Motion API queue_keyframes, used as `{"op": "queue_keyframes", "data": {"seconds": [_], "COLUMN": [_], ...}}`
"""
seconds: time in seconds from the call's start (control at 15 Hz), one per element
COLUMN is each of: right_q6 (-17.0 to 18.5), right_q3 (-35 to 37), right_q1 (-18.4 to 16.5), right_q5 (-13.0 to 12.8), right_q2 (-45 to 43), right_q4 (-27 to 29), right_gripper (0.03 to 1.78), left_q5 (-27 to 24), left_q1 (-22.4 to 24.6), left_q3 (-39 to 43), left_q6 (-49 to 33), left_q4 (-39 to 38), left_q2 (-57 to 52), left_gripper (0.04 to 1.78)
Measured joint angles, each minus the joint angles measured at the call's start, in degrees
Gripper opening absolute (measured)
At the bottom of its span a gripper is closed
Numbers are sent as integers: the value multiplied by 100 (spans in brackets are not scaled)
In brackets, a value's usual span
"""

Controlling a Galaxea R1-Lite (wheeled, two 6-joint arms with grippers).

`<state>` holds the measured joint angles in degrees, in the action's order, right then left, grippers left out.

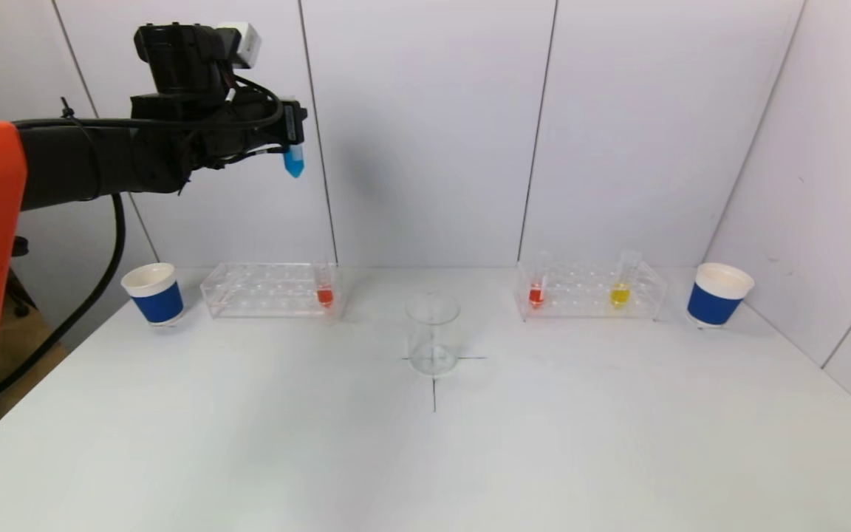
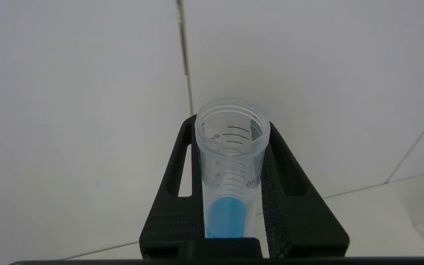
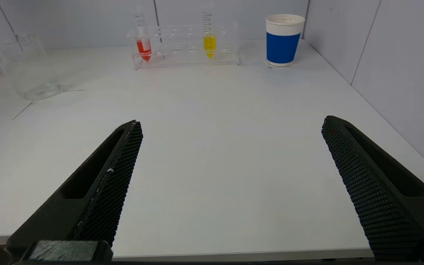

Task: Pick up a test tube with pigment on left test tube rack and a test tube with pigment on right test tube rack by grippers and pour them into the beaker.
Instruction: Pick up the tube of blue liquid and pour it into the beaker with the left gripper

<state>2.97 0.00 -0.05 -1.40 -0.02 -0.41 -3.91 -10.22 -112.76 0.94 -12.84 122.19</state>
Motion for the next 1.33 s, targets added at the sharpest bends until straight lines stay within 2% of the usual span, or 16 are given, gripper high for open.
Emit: {"op": "queue_keyframes", "data": {"seconds": [0.6,0.87,1.33], "right_q6": [0,0,0], "right_q3": [0,0,0], "right_q1": [-2,-5,0], "right_q5": [0,0,0], "right_q2": [0,0,0], "right_q4": [0,0,0], "right_gripper": [177,177,177], "left_q5": [-160,-228,-1143], "left_q1": [-1018,-1175,-1208], "left_q3": [-66,-52,-9], "left_q6": [7,263,1096], "left_q4": [2,-30,-41], "left_q2": [260,505,846], "left_gripper": [45,45,45]}}
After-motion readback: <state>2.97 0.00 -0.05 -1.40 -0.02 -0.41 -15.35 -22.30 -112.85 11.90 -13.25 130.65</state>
